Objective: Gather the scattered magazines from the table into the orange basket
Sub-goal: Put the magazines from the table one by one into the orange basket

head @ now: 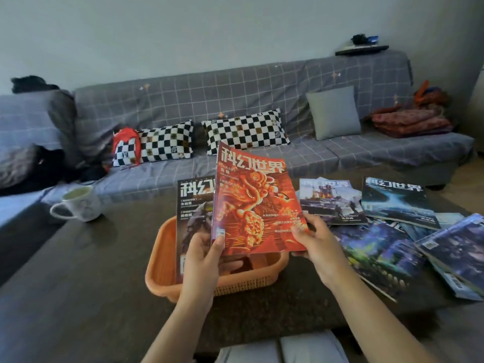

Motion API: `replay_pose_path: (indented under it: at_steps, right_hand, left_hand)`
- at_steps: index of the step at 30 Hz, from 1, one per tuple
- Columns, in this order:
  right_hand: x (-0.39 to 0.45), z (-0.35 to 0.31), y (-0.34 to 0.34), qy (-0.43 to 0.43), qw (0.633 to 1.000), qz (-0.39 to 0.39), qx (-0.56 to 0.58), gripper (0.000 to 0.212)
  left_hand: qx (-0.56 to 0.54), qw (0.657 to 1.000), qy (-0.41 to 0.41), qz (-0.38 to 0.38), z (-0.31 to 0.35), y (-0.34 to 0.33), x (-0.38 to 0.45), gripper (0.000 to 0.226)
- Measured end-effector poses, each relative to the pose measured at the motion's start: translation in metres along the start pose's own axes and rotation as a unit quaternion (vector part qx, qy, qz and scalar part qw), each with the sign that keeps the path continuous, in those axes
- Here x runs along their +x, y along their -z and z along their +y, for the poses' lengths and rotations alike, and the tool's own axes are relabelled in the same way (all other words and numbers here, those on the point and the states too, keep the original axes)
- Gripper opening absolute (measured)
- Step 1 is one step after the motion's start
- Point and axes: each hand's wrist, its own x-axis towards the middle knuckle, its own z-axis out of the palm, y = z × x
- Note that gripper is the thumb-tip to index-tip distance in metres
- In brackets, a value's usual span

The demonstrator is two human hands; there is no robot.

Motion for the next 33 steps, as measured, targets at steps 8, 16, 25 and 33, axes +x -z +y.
replay_pose_path:
  at_steps: [8, 16, 25, 33]
  right_hand:
    - [0.000, 0.006, -0.058, -0.004, 0.995, -0.055, -0.078, 0.046]
    - [0.001, 0.014, -0.077, 0.064, 0.957, -0.019, -0.282, 0.050]
    - [0.011, 0.021, -0.077, 0.062, 0.926, 0.003, -0.372, 0.040]
    - [0.021, 0.014, -0.080, -0.003, 0.940, -0.063, -0.336, 0.054]
  left_hand:
    - [0.034, 0.996, 0.001, 0.077, -0.006, 0.057, 0.008, 0.011]
    - [0.359, 0.924, -0.049, 0.120, -0.012, 0.078, 0.015, 0.013]
    - [0.425, 0.893, -0.053, 0.139, -0.016, 0.085, 0.022, 0.019]
    - [0.487, 0.869, -0.013, 0.087, -0.015, 0.070, 0.038, 0.054]
